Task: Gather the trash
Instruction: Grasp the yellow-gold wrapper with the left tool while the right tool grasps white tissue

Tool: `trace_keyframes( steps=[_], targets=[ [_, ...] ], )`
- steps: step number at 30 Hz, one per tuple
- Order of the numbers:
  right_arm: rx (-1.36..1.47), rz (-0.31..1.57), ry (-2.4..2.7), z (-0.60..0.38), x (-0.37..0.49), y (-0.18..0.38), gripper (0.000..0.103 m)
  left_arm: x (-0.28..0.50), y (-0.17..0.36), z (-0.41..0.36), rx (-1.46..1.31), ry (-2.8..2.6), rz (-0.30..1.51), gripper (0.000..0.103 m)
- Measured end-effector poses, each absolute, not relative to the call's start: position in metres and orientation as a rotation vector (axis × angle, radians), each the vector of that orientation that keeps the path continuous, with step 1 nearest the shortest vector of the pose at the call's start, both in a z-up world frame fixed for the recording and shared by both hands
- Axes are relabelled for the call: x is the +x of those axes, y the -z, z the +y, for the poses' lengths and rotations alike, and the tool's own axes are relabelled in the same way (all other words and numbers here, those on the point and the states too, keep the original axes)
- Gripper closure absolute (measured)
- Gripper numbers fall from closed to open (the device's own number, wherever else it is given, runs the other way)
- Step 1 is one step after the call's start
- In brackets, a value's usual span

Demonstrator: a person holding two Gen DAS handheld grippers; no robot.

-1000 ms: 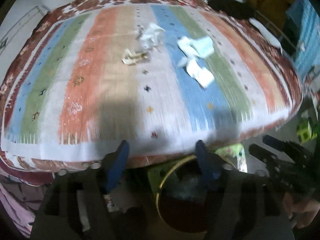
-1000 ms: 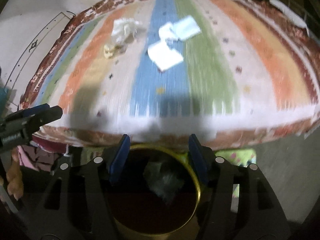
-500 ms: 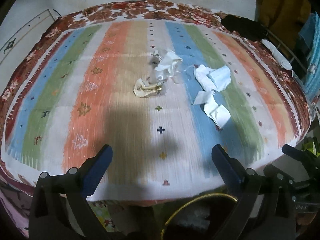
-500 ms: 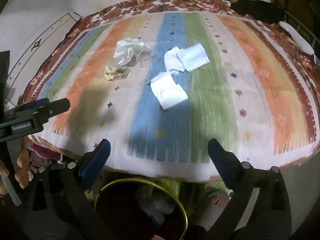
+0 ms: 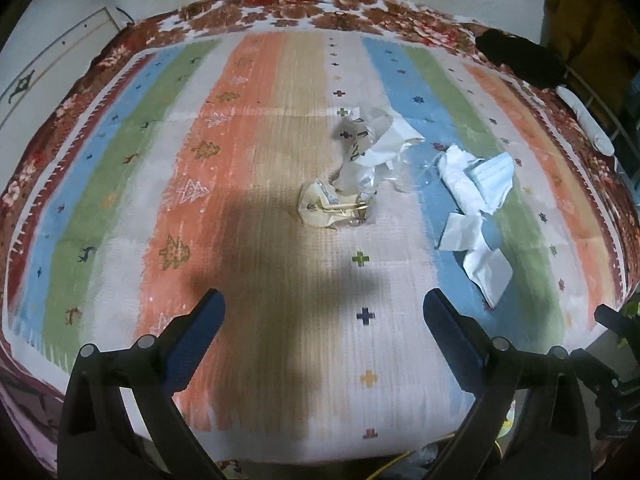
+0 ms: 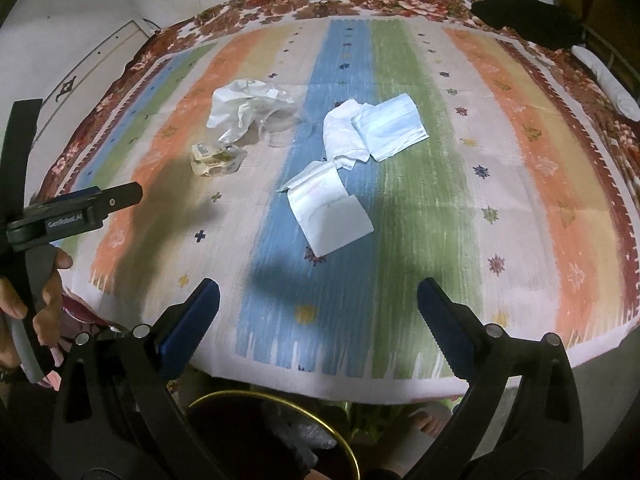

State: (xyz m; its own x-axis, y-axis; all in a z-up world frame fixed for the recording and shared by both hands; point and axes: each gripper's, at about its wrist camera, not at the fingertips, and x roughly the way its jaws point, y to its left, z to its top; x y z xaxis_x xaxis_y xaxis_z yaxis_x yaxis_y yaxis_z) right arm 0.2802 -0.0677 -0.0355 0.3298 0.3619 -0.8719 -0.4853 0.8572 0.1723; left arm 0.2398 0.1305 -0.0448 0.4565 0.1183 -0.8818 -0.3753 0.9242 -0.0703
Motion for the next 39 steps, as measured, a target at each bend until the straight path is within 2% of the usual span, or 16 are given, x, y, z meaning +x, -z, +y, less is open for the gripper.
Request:
trace_keyframes(
  steps=[14, 23, 31, 34, 38, 39],
  targets=[
    [-0.125, 1.131, -0.574, -0.043, 0.311, 0.061, 0.009, 0.28, 0.071, 0.15, -0.377, -0.329, 1.084, 0.007],
    [-0.129, 1.176, -0.567, -0.033, 0.332, 0.087, 0.015, 0.305, 0.084, 0.169, -0.39, -0.322, 1.073, 0.013],
    [-0.131, 1.226, -0.565, -0.026, 0.349, 0.109, 0.025, 0.331, 0.102, 0.166, -0.336, -0.288, 1.119, 0.018],
    [-0.145, 1.234, -0.565, -0.022, 0.354, 0.116, 0.03, 0.337, 0.11, 0.169, -0.336, -0.294, 1.125, 0.025],
    [-0.159, 1.264, -0.571, -0.019, 0.359, 0.127, 0.046, 0.341, 0.115, 0.174, -0.36, -0.278, 1.112, 0.033],
    [-0.17, 1.268, -0.573, -0.018, 0.36, 0.129, 0.051, 0.342, 0.116, 0.175, -0.369, -0.269, 1.107, 0.04]
  ],
)
